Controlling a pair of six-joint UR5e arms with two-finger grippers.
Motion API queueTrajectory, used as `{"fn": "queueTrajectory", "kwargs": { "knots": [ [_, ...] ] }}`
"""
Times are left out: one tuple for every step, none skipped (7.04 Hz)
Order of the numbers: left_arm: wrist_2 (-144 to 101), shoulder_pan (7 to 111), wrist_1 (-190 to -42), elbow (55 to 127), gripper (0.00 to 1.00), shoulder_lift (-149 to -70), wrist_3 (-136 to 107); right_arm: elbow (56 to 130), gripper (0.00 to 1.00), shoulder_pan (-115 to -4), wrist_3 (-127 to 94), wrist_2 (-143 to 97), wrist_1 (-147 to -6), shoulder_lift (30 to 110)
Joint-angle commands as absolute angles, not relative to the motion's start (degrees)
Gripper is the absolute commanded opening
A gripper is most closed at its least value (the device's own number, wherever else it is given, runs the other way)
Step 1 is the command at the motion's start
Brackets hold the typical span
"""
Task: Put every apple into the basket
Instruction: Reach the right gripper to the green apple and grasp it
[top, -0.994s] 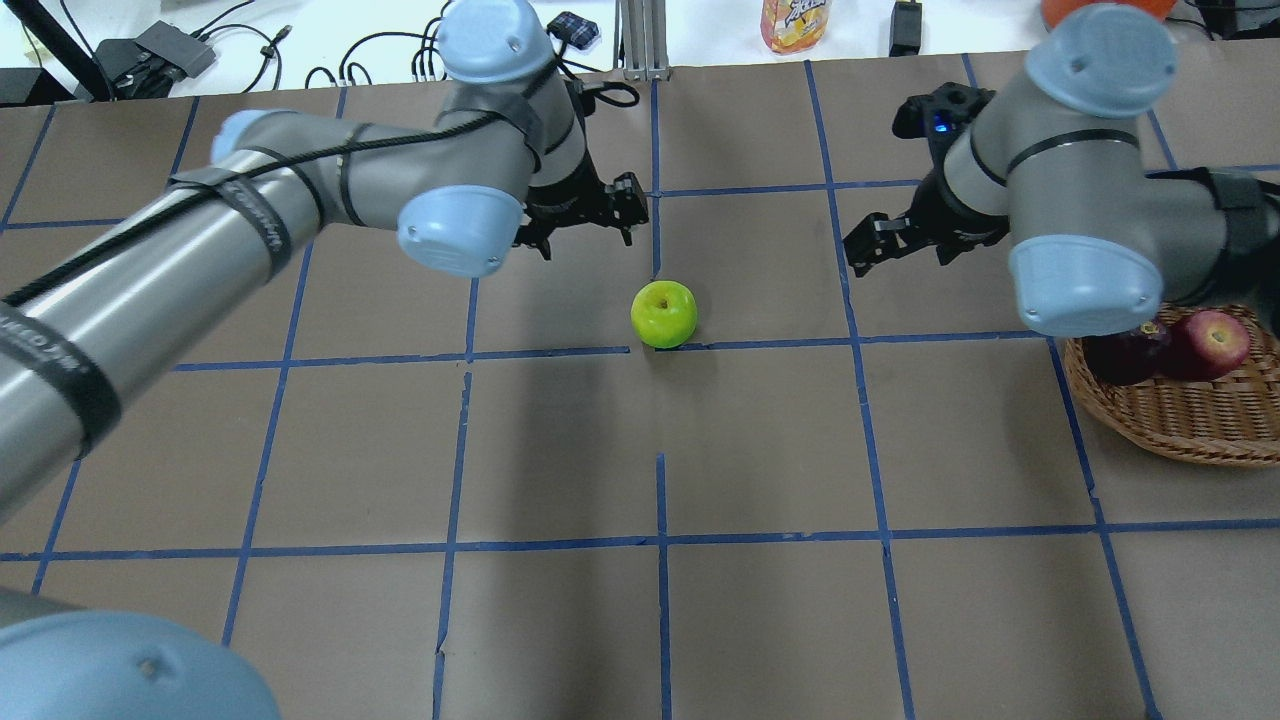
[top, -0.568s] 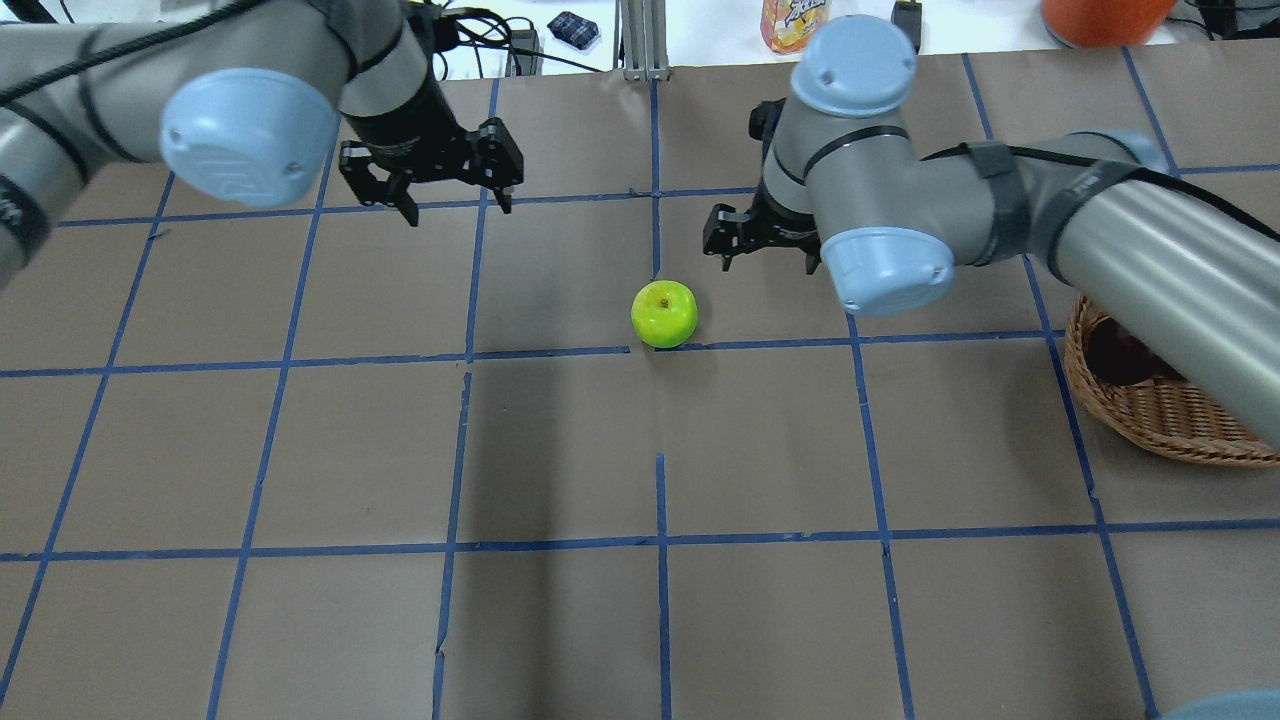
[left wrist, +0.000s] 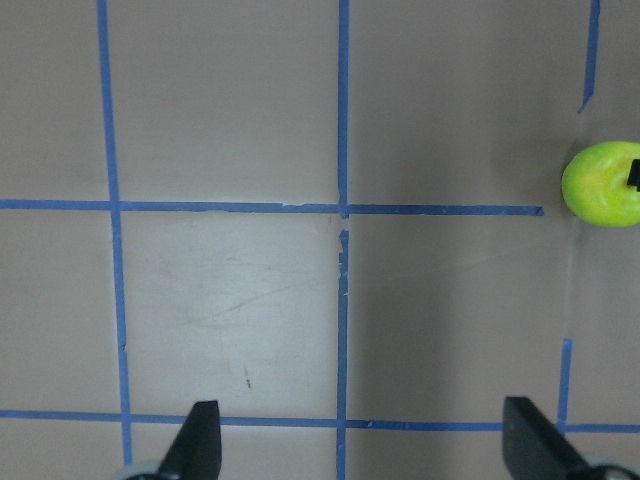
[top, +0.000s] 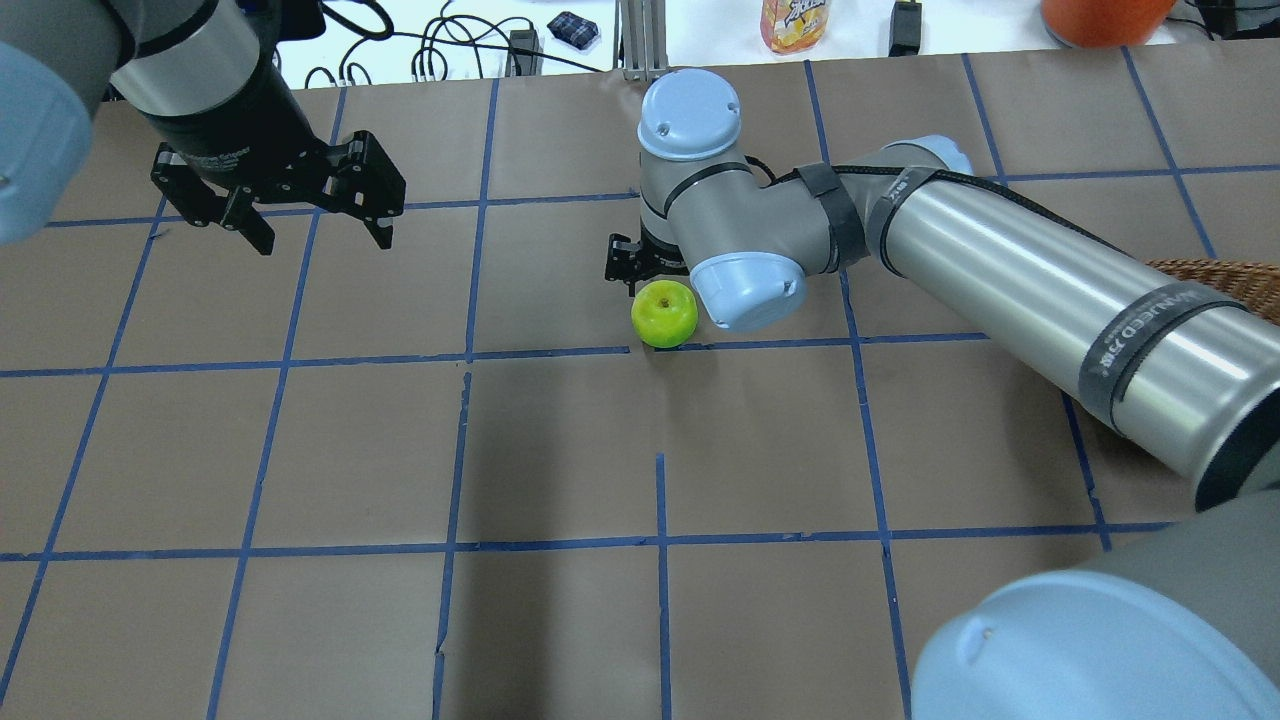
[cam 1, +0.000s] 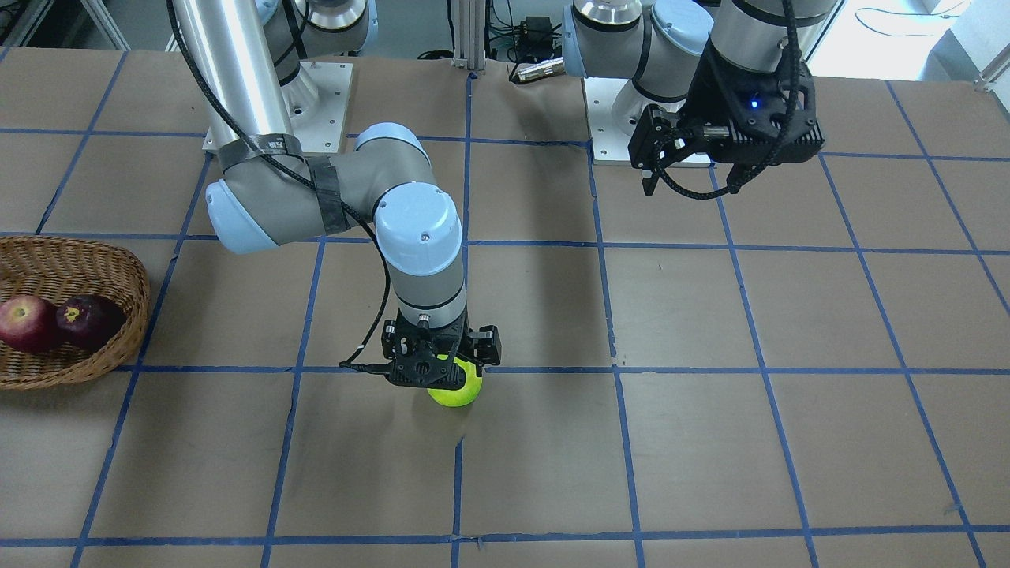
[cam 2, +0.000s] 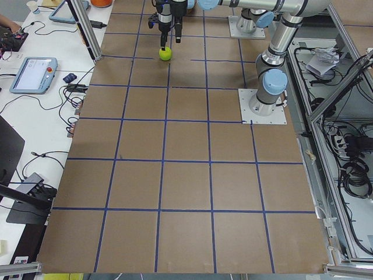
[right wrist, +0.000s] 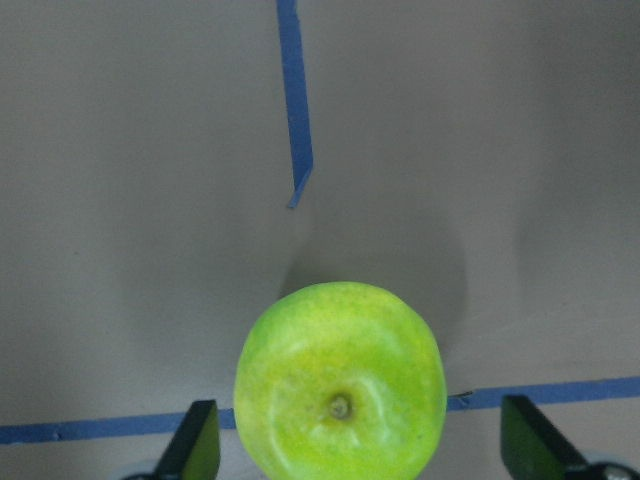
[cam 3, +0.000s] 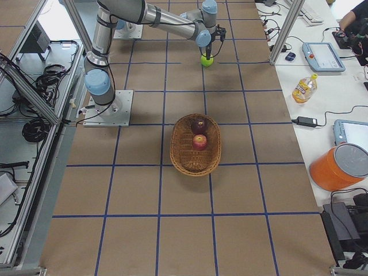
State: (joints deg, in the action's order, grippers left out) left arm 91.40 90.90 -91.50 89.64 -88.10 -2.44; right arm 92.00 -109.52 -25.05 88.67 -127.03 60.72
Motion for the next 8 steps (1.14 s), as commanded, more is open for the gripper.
{"fn": "queueTrajectory", "kwargs": {
  "knots": [
    [89.9, 90.4, -86.3, 93.2, 1.0, -87.4, -2.4, 92.3, 1.0, -110.5, -25.6, 91.6, -129.9, 58.4],
    [90.4, 89.7, -85.8, 92.6, 1.0, -87.4, -1.9, 92.2, 1.0, -110.7, -25.6, 91.9, -130.9, 56.8],
    [90.4, 89.0, -86.4, 91.2, 1.0, -87.5, -1.9, 92.2, 1.0, -110.7, -25.3, 91.8, -131.8, 55.5],
    [90.1, 87.7, -87.8, 89.8, 1.0, -87.7, -1.9, 92.2, 0.98, -110.7, -25.0, 91.9, -132.0, 55.3],
    [89.9, 87.4, -88.3, 89.6, 1.0, -87.7, -1.9, 91.8, 0.52, -110.7, -23.8, 92.2, -131.8, 55.4],
    [90.2, 87.4, -88.4, 89.6, 1.0, -87.6, -1.8, 91.7, 0.37, -110.6, -23.0, 92.3, -131.6, 55.8],
    [90.1, 87.5, -88.4, 89.6, 1.0, -87.5, -1.8, 90.9, 0.37, -109.9, -22.1, 92.3, -130.7, 57.6],
    [90.0, 87.5, -88.4, 89.6, 1.0, -87.6, -1.8, 90.7, 0.38, -106.7, -14.1, 92.3, -127.4, 61.5]
  ]
}}
